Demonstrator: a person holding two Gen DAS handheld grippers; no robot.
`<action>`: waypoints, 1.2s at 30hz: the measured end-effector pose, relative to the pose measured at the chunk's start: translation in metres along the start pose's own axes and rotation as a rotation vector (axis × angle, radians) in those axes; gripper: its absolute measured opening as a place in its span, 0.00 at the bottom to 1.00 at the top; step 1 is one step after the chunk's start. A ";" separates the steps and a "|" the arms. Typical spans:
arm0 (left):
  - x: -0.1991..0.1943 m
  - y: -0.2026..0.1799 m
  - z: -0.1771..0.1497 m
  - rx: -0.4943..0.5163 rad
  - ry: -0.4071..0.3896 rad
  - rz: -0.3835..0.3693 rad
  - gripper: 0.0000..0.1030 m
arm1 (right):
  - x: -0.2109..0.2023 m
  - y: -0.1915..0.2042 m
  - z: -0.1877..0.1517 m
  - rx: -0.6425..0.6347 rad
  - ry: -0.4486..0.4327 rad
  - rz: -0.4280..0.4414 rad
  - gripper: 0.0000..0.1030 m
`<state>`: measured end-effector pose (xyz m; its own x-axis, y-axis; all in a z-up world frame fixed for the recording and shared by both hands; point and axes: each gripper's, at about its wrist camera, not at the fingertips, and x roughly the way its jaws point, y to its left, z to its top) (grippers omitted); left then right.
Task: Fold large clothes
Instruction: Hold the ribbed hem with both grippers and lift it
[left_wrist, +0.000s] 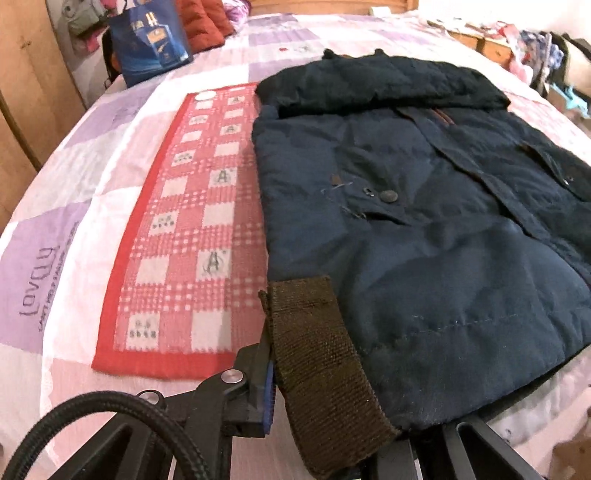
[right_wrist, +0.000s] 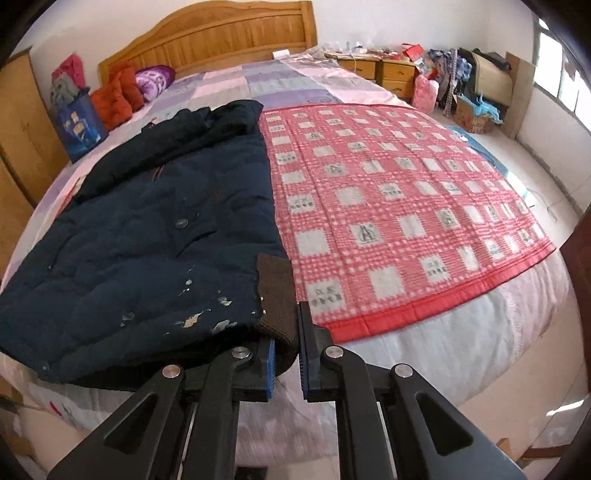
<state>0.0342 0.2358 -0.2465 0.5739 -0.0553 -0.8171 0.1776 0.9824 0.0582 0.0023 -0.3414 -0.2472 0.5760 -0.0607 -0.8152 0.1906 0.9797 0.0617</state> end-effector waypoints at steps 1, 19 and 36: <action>0.000 -0.001 -0.002 0.000 0.011 -0.001 0.13 | -0.003 0.000 0.000 -0.007 0.004 -0.004 0.10; 0.031 -0.009 -0.010 -0.025 0.074 0.013 0.13 | 0.061 0.000 -0.035 0.001 0.135 -0.026 0.13; 0.071 -0.006 -0.028 -0.065 0.143 0.011 0.13 | 0.111 0.006 -0.046 -0.065 0.145 -0.041 0.13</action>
<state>0.0512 0.2312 -0.3207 0.4546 -0.0225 -0.8904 0.1172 0.9925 0.0347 0.0313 -0.3333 -0.3637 0.4473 -0.0774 -0.8910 0.1566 0.9876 -0.0071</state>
